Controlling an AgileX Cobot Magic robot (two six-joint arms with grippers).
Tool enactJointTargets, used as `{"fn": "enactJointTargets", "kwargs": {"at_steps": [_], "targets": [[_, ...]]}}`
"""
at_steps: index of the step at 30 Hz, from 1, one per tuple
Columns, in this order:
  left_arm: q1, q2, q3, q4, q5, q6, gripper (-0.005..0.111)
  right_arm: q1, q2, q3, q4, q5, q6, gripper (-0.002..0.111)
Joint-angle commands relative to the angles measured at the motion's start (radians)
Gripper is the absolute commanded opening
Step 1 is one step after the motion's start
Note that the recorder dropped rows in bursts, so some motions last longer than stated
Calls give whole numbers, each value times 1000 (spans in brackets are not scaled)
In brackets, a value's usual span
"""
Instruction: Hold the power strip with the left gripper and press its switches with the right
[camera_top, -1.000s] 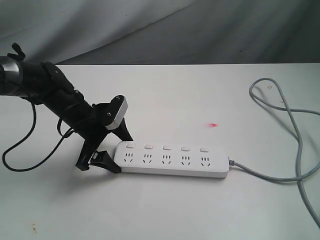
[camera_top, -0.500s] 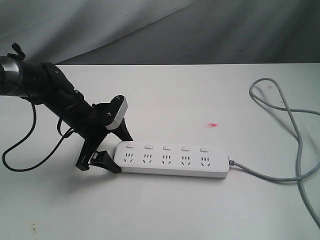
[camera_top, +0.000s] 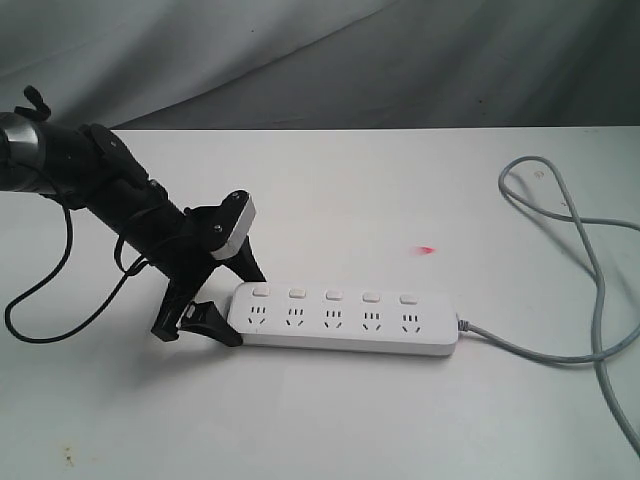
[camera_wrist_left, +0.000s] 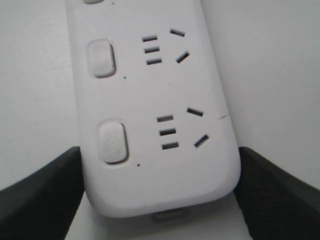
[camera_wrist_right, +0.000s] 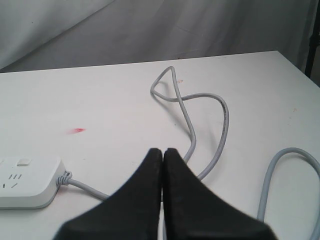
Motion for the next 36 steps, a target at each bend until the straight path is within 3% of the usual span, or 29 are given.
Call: {"fn": "enactJointTargets", "kwargs": {"at_steps": [1, 25, 36], "targets": [[0, 2, -5, -37, 1, 3, 23, 1, -6, 4, 3, -7, 2, 0], [0, 2, -5, -37, 1, 3, 23, 1, -6, 4, -24, -21, 2, 0], [0, 2, -5, -37, 1, 3, 23, 1, -6, 4, -56, -581, 2, 0]]}}
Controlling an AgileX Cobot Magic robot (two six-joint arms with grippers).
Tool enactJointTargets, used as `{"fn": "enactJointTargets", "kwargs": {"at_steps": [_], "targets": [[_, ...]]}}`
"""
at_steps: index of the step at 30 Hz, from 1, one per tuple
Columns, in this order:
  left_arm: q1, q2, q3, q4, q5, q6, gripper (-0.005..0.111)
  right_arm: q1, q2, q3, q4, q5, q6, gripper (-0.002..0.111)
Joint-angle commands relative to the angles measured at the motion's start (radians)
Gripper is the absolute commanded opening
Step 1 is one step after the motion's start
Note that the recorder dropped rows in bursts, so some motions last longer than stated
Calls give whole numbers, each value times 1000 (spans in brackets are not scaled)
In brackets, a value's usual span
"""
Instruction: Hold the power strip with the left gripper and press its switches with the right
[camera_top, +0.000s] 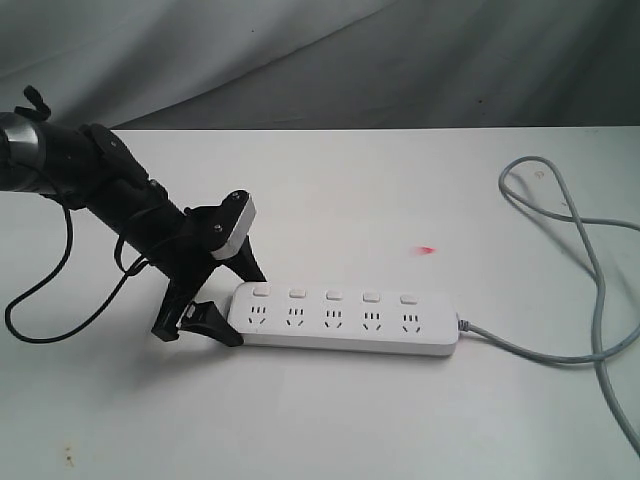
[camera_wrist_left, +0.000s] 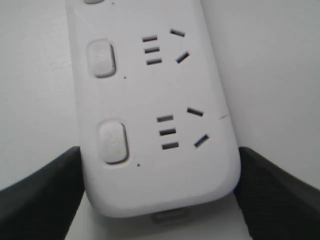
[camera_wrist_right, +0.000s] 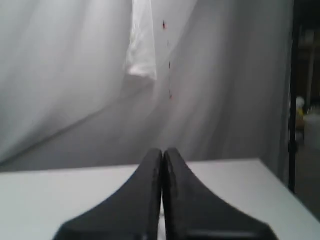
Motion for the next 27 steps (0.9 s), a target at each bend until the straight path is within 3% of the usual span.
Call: {"fn": "enactJointTargets", "kwargs": {"at_steps": [1, 5, 14, 16, 20, 27], "targets": [[0, 2, -5, -35, 1, 3, 23, 1, -6, 4, -10, -220, 2, 0], [0, 2, -5, -35, 1, 3, 23, 1, -6, 4, 17, -397, 42, 0], [0, 2, -5, -35, 3, 3, 23, 1, -6, 4, 142, -865, 408, 0], [0, 2, -5, -35, 3, 3, 23, 1, -6, -48, 154, -711, 497, 0], [0, 2, -5, -35, 5, 3, 23, 1, 17, -253, 153, -119, 566, 0], [0, 2, -5, -35, 5, 3, 23, 1, 343, -651, 124, 80, 446, 0]]}}
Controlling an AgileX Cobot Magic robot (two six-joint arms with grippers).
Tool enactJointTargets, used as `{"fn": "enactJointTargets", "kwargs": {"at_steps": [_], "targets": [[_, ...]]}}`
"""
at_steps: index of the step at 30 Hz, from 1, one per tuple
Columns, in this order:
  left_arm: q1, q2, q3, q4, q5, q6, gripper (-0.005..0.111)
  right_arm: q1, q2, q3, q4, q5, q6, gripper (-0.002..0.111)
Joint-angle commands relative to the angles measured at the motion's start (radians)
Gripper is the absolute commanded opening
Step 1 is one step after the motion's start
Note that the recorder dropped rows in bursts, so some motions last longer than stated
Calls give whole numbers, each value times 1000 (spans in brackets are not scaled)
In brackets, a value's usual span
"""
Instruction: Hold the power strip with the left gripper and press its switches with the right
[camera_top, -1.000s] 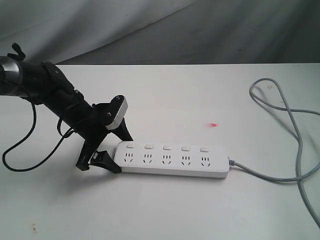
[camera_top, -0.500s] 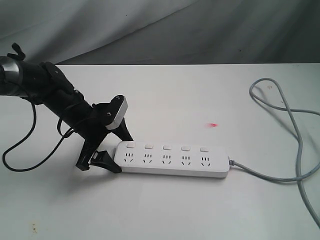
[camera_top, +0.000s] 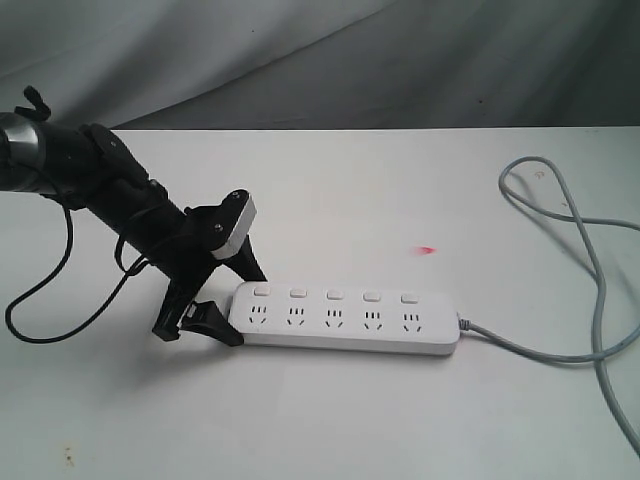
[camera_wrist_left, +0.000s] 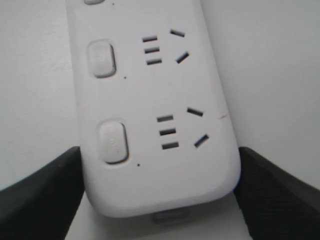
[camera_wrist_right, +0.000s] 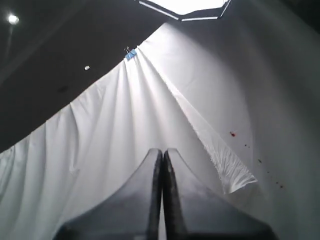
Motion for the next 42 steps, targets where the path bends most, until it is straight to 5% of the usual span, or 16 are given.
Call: {"fn": "enactJointTargets", "kwargs": {"at_steps": [1, 12, 18, 25, 31, 35, 42], "targets": [[0, 2, -5, -29, 5, 3, 23, 1, 229, -298, -24, 187, -81, 0], [0, 2, -5, -29, 5, 3, 23, 3, 860, -1126, 28, 1017, -639, 0], [0, 2, -5, -29, 5, 3, 23, 3, 1108, -1341, 93, 1103, -672, 0], [0, 2, -5, -29, 5, 3, 23, 3, 1343, -1343, 129, 1261, -811, 0], [0, 2, -5, -29, 5, 3, 23, 39, 1493, -1262, 395, 1319, -1266, 0], [0, 2, -5, -29, 5, 3, 23, 155, 1576, -1141, 443, 1285, -1589, 0], [0, 2, -5, -29, 5, 3, 23, 374, 1820, -1056, 501, 1067, -1749, 0]]}}
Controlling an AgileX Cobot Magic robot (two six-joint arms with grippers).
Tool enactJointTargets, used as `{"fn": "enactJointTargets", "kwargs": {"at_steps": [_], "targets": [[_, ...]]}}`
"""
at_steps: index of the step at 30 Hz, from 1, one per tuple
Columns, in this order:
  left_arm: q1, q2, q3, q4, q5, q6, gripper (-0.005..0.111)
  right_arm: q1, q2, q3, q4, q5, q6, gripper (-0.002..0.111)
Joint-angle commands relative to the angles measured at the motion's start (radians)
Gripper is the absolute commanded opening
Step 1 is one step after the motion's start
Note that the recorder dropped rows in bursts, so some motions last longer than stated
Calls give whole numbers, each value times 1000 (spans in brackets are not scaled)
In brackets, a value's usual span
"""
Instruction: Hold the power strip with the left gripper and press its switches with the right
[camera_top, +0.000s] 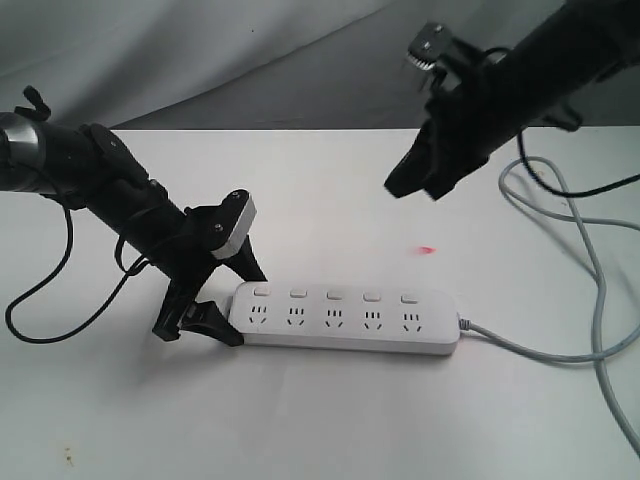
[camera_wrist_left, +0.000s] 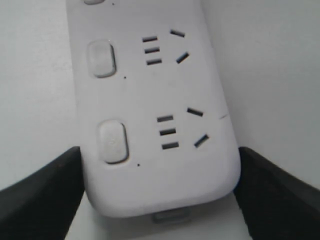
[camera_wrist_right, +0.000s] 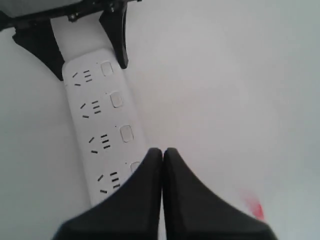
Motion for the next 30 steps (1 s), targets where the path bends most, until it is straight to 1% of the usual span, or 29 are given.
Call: {"fn": "enactJointTargets", "kwargs": {"at_steps": [1, 2, 3, 5, 7, 8, 10, 11, 17, 21, 30], "targets": [[0, 2, -5, -29, 5, 3, 23, 104, 131, 7, 105, -99, -109, 0], [0, 2, -5, -29, 5, 3, 23, 133, 167, 7, 146, -113, -181, 2], [0, 2, -5, -29, 5, 3, 23, 153, 190, 7, 163, -133, -221, 6], [0, 2, -5, -29, 5, 3, 23, 198, 234, 7, 167, -202, -255, 20], [0, 2, -5, -29, 5, 3, 23, 221, 262, 7, 178, -264, -255, 40], [0, 2, -5, -29, 5, 3, 23, 232, 268, 7, 199, -299, -255, 52], [0, 2, -5, -29, 5, 3, 23, 242, 270, 7, 244, -365, -255, 67], [0, 2, -5, -29, 5, 3, 23, 245, 270, 7, 258, -382, -255, 68], [0, 2, -5, -29, 5, 3, 23, 248, 270, 7, 269, -381, -272, 68], [0, 2, -5, -29, 5, 3, 23, 248, 270, 7, 326, -335, -308, 68], [0, 2, -5, -29, 5, 3, 23, 277, 291, 7, 310, -337, -332, 68]]}}
